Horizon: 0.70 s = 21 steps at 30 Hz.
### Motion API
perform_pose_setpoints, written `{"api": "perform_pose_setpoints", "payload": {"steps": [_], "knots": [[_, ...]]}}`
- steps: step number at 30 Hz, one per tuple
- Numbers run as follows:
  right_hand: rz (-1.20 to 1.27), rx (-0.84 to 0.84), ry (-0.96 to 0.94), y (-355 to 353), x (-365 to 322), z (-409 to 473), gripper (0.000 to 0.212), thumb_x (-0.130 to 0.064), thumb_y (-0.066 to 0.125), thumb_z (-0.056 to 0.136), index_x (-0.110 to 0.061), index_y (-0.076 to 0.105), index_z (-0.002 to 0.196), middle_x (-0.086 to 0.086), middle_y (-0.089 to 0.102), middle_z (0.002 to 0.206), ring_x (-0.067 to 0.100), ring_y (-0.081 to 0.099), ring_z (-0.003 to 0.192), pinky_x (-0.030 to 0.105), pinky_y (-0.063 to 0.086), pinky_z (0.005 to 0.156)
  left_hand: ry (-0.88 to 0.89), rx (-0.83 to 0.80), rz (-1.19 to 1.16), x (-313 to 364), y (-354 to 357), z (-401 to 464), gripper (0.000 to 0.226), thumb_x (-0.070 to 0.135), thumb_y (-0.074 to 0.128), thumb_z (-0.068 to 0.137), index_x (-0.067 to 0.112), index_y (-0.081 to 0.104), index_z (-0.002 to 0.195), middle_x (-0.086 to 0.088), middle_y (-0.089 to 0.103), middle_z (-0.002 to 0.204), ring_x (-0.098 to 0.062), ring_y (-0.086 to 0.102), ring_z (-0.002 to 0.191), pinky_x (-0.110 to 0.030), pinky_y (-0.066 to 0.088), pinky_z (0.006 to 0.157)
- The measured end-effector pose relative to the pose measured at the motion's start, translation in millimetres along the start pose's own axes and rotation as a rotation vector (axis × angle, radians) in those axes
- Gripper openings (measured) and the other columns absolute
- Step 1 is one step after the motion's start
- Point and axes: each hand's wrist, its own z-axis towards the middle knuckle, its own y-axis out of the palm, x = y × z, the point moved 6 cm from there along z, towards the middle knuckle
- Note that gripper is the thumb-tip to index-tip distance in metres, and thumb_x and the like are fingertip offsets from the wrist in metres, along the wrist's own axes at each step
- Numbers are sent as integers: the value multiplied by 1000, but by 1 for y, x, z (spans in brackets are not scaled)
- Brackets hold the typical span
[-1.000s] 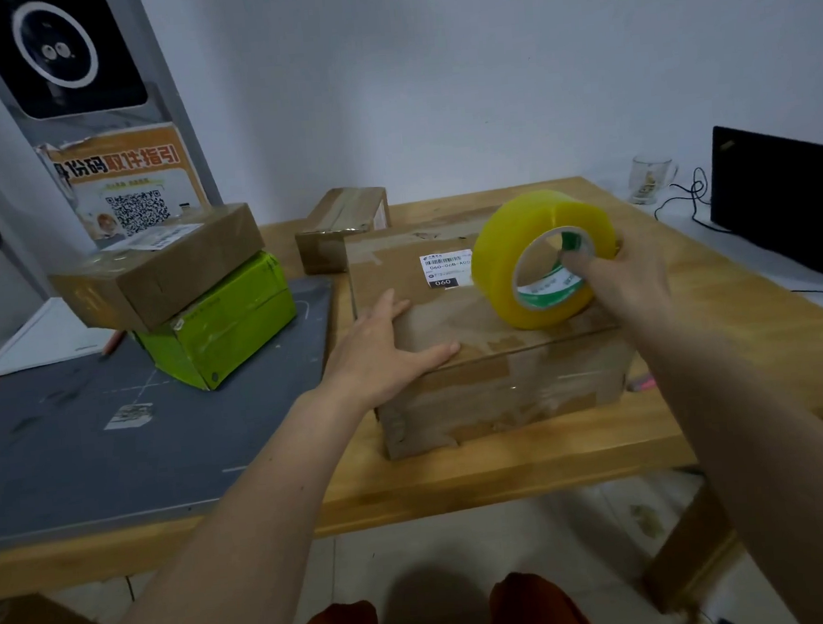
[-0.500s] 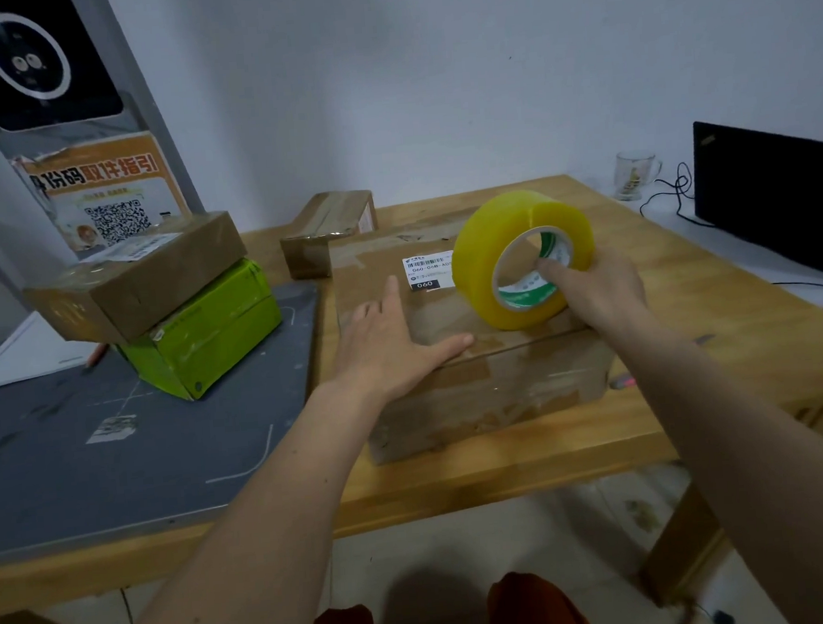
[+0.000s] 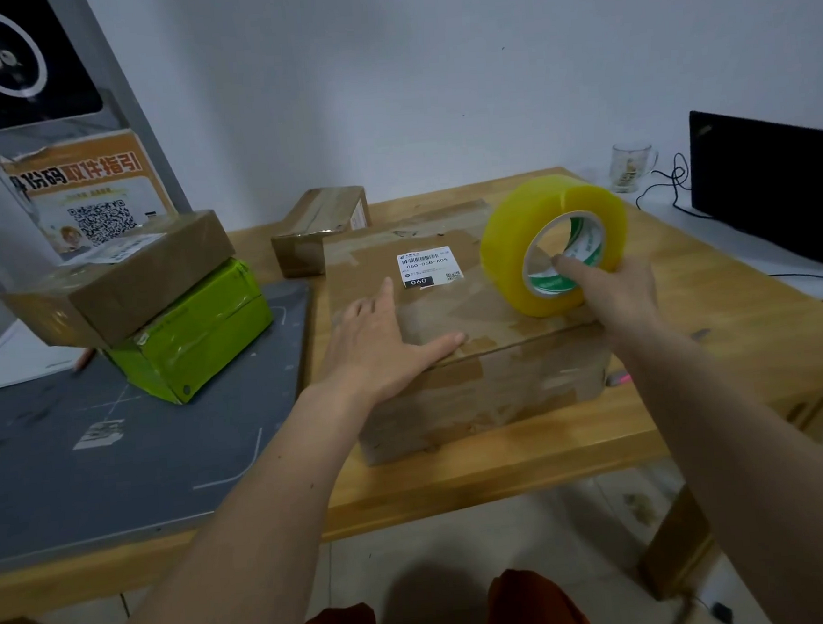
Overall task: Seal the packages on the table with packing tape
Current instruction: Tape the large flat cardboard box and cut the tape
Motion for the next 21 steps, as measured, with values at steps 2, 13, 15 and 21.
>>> {"api": "perform_pose_setpoints", "payload": {"steps": [2, 13, 15, 21], "knots": [[-53, 41, -84, -8, -8, 4, 23, -35, 76, 78, -14, 69, 84, 10, 69, 88, 34, 64, 92, 43, 49, 77, -3, 4, 5, -1, 0, 0, 125, 95, 41, 59, 24, 7, 157, -3, 25, 160, -23, 21, 146, -44, 26, 114], [314, 79, 167, -14, 21, 4, 49, -39, 81, 74, -13, 61, 111, 1, 62, 109, 23, 58, 105, 43, 48, 91, 22, -2, 33, -2, 3, 5, 125, 97, 37, 58, 25, 7, 157, -3, 28, 158, -24, 24, 145, -43, 27, 113], [297, 66, 154, -11, 21, 5, 53, -35, 82, 74, -10, 55, 113, -2, 60, 96, 25, 58, 102, 37, 46, 81, 36, 0, 26, -3, 2, 6, 125, 97, 37, 59, 26, 7, 156, -3, 28, 158, -24, 24, 145, -43, 27, 114], [253, 110, 137, 15, 19, -11, 31, -34, 77, 78, -17, 52, 73, -2, 47, 68, 17, 46, 63, 36, 38, 65, 2, 1, -64, -40, -18, 8, 128, 94, 47, 55, 26, 9, 156, -5, 31, 157, -26, 27, 144, -44, 31, 114]]}}
